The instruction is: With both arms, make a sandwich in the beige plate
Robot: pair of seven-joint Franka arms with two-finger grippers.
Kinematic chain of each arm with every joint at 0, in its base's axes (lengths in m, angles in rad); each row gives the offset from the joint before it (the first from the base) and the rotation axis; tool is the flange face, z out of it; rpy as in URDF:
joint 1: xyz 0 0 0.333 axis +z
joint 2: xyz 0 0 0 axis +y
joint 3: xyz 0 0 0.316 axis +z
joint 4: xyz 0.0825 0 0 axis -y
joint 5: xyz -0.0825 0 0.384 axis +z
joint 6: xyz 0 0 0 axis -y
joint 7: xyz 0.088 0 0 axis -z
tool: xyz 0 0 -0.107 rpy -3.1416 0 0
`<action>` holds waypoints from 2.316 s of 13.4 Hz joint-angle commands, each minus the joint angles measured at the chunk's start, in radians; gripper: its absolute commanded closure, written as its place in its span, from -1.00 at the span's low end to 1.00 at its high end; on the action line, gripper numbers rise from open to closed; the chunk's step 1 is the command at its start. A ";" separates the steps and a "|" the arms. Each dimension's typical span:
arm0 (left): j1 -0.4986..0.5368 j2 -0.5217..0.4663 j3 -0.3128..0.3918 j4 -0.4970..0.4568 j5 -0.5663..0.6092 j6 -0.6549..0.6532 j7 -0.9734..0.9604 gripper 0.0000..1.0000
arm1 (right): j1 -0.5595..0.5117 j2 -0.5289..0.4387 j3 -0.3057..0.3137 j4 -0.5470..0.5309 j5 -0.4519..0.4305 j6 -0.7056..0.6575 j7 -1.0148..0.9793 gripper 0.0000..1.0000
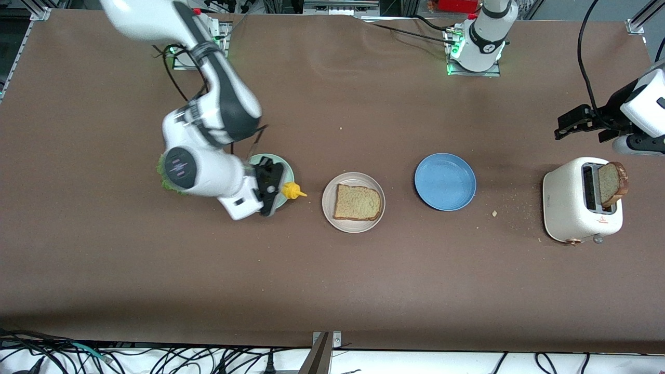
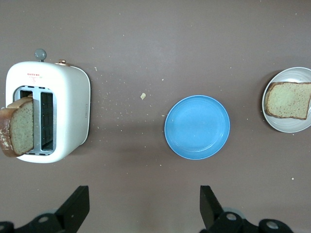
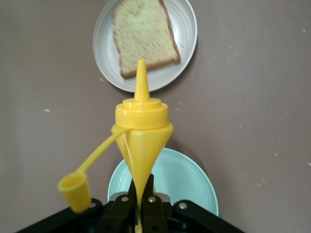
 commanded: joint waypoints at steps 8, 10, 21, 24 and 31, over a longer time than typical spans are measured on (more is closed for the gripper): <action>-0.003 -0.023 -0.007 -0.028 0.036 0.018 -0.014 -1.00 | 0.293 0.044 -0.012 0.026 -0.552 -0.017 0.476 1.00; -0.003 -0.021 -0.007 -0.028 0.036 0.018 -0.014 -1.00 | 0.311 0.049 -0.012 0.023 -0.642 -0.067 0.474 1.00; -0.003 -0.020 -0.008 -0.030 0.036 0.021 -0.014 -1.00 | 0.368 0.064 -0.013 0.025 -0.730 -0.135 0.463 1.00; -0.001 -0.020 -0.008 -0.030 0.036 0.021 -0.014 -1.00 | 0.324 0.009 -0.016 0.026 -0.658 -0.135 0.430 1.00; -0.001 -0.018 -0.008 -0.030 0.036 0.021 -0.015 -1.00 | 0.172 -0.145 -0.068 0.011 -0.235 -0.172 0.183 1.00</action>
